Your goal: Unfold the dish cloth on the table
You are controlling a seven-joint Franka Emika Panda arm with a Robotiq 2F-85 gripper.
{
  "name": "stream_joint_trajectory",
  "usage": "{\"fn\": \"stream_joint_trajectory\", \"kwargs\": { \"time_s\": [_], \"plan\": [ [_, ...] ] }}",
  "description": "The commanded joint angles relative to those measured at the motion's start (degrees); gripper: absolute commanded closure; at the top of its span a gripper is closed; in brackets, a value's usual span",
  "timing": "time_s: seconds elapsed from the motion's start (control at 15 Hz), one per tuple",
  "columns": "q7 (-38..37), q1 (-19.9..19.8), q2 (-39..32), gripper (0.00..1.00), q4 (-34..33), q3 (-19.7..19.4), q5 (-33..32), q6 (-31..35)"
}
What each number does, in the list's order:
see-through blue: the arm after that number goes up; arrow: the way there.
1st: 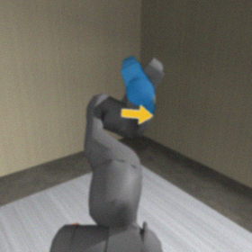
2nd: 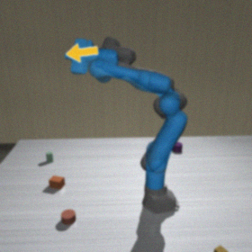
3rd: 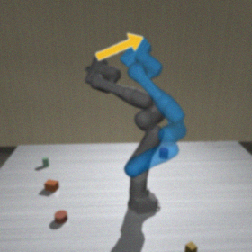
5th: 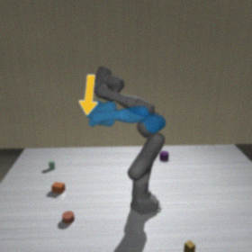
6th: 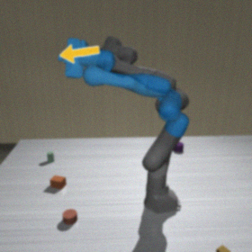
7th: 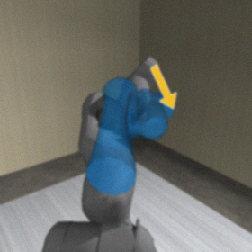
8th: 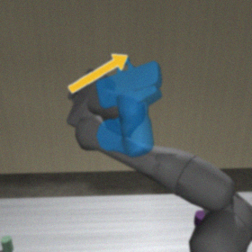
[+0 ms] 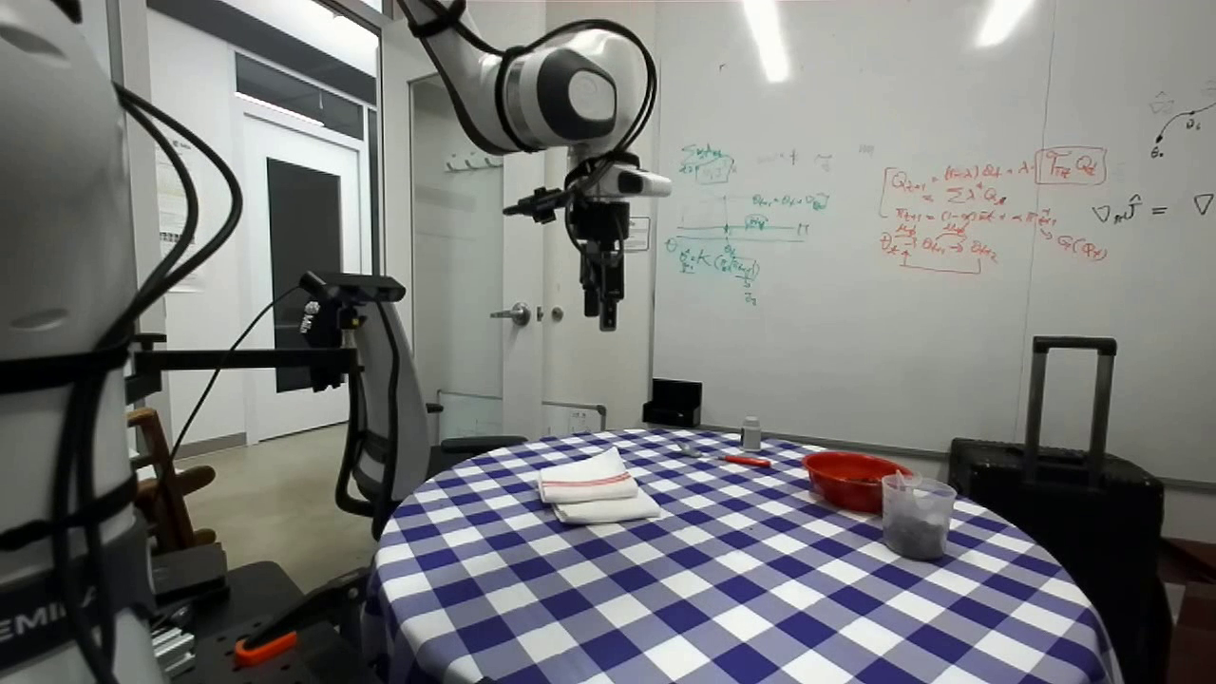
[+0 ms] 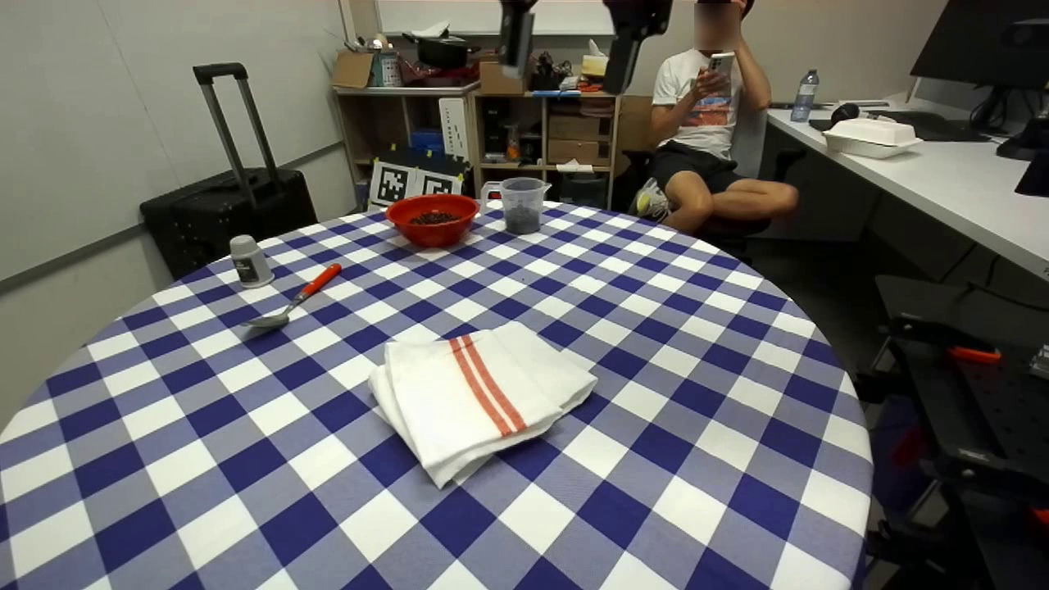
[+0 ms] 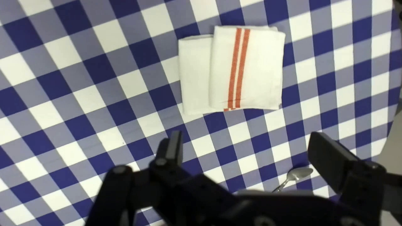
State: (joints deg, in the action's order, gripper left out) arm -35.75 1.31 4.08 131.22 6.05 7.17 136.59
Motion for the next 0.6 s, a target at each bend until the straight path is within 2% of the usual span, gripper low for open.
{"fn": "stream_joint_trajectory", "kwargs": {
  "time_s": [0.0,0.2,0.27,0.33,0.53],
  "plan": [
    [-14.9,1.2,-10.6,0.0,-5.3,0.5,-3.8,9.2],
    [-27.3,3.7,-18.0,0.0,-9.3,-2.6,-9.5,14.2],
    [-31.8,5.0,-20.4,0.0,-11.1,-4.1,-11.9,14.2],
    [-36.3,8.0,-22.6,0.0,-13.2,-7.2,-13.8,13.7],
    [-47.2,12.3,-28.4,0.0,-18.4,-10.2,-18.6,10.4]
  ]
}}
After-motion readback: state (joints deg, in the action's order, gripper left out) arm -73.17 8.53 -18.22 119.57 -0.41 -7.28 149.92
